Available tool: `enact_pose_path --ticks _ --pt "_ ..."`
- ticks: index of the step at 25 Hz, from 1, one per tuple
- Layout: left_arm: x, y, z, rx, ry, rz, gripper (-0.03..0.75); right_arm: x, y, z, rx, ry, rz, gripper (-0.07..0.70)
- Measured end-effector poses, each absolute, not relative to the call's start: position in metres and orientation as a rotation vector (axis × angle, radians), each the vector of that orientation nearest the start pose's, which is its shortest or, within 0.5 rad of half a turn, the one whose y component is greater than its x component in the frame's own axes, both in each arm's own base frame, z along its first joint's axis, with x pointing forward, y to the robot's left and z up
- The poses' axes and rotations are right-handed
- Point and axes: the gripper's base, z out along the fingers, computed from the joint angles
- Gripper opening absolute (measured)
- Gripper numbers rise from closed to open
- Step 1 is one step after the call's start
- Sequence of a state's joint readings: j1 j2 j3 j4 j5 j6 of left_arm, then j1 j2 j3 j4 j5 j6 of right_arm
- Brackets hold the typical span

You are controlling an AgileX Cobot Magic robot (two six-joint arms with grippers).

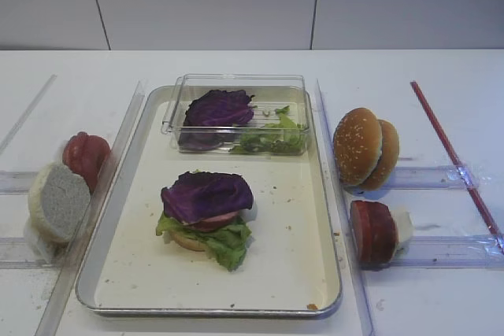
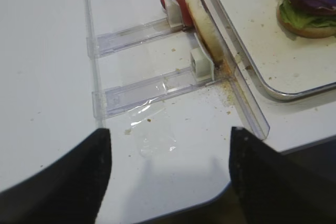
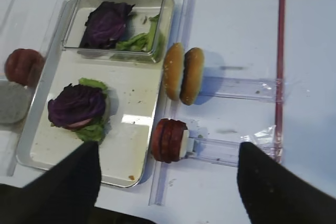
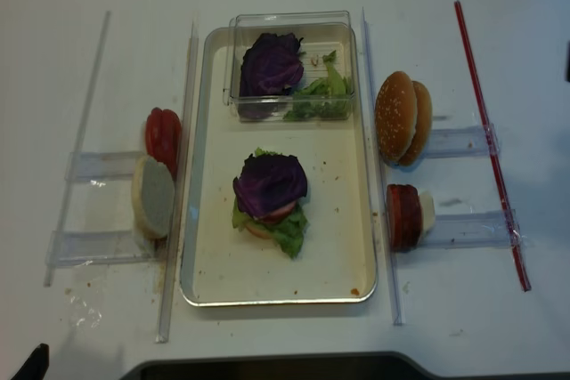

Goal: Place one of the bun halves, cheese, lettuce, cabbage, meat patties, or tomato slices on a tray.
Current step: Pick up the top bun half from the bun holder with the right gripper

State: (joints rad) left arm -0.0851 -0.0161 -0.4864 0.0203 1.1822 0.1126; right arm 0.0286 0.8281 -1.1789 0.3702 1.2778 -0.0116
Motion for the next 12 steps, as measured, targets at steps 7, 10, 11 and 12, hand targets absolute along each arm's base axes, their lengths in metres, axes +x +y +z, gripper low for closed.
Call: enact_pose_path --ticks 7,10,11,12 --pt "-0.011 0.003 0.264 0.211 2.153 0.041 0.440 0.152 0.046 0.407 -0.109 2.472 0.641 0.552" --pt "-0.011 0.003 0.264 0.211 2.153 0.041 0.440 0.164 0.047 0.401 -0.110 2.501 0.660 0.552" --pt "-0.011 0.003 0.264 0.211 2.153 0.041 0.440 0.167 0.047 0.399 -0.113 2.507 0.666 0.552" --pt "-0.011 0.003 0.264 0.211 2.153 0.041 0.440 0.170 0.048 0.398 -0.116 2.516 0.668 0.552"
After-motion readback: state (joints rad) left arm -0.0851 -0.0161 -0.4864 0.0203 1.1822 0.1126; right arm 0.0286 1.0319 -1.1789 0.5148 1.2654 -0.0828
